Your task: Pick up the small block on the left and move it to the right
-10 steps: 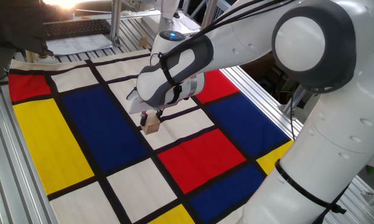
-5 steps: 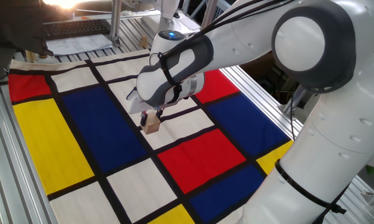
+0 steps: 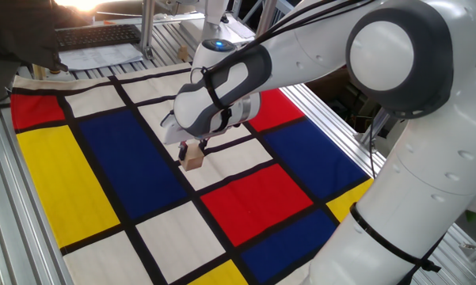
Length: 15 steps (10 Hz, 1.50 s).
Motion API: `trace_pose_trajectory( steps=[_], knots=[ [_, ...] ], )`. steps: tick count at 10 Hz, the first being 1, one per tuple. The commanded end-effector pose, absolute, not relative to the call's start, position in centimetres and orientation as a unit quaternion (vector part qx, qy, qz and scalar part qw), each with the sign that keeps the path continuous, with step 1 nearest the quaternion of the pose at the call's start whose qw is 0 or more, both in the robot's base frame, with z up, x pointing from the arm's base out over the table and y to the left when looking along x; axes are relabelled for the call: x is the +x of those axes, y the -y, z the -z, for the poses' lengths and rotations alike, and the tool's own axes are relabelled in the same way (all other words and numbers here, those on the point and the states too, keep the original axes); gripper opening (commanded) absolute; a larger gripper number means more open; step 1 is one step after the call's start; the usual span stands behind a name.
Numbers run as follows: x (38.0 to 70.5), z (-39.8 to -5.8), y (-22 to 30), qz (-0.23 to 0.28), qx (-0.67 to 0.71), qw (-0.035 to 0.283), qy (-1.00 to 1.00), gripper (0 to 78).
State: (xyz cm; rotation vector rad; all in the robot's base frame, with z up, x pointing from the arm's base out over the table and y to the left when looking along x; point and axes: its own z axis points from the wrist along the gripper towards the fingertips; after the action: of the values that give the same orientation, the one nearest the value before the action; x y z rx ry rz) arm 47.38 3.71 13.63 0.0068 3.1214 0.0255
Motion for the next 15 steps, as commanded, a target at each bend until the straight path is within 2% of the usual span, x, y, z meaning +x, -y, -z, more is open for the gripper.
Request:
trace_pose_trajectory(
  steps=[1, 2, 3, 15],
  knots=[
    [47.46, -13.74, -3.72, -0.008, 0.000, 0.012, -1.000, 1.1],
    [47.46, -13.74, -3.72, -0.008, -0.002, 0.012, -1.000, 1.1],
    [47.46, -13.74, -3.72, -0.008, -0.003, 0.012, -1.000, 77.4],
    [47.34, -14.06, -4.03, -0.006, -0.009, 0.011, -1.000, 77.4]
  ],
)
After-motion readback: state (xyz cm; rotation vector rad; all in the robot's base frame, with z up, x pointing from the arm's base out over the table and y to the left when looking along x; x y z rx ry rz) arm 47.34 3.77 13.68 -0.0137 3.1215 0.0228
